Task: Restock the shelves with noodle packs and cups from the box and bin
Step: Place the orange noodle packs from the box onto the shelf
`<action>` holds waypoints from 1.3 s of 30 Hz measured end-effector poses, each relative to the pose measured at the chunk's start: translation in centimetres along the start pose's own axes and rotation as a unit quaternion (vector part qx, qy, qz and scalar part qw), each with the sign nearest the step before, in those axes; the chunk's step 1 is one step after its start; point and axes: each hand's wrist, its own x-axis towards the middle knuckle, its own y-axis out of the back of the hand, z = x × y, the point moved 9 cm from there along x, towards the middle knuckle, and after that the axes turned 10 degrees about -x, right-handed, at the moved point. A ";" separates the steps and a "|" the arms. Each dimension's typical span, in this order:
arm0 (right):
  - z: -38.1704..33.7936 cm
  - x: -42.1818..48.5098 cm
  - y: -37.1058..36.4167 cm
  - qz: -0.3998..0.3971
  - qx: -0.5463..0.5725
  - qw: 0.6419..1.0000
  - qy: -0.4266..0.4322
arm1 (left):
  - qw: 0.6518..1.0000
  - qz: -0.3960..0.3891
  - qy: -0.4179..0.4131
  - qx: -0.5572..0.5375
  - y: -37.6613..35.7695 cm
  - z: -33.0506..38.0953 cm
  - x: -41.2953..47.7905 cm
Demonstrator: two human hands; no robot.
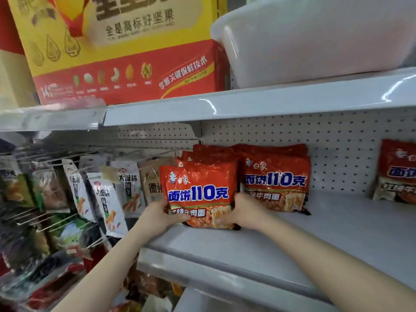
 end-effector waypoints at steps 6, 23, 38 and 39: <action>0.2 0.7 0.1 0.026 -0.060 0.998 -0.023 | 0.997 -0.075 -0.011 -0.003 -0.1 -1.6 3.5; -0.1 -4.6 -0.7 0.083 -0.072 0.983 -0.150 | 0.986 -0.115 -0.084 -0.081 -0.3 -2.1 4.3; -3.0 -14.7 0.8 0.114 -0.121 0.967 -0.191 | 0.992 0.003 -0.080 -0.098 2.1 1.0 0.6; -2.8 -15.8 1.3 0.124 -0.130 0.965 -0.191 | 0.987 0.023 -0.120 -0.103 2.4 2.7 -0.6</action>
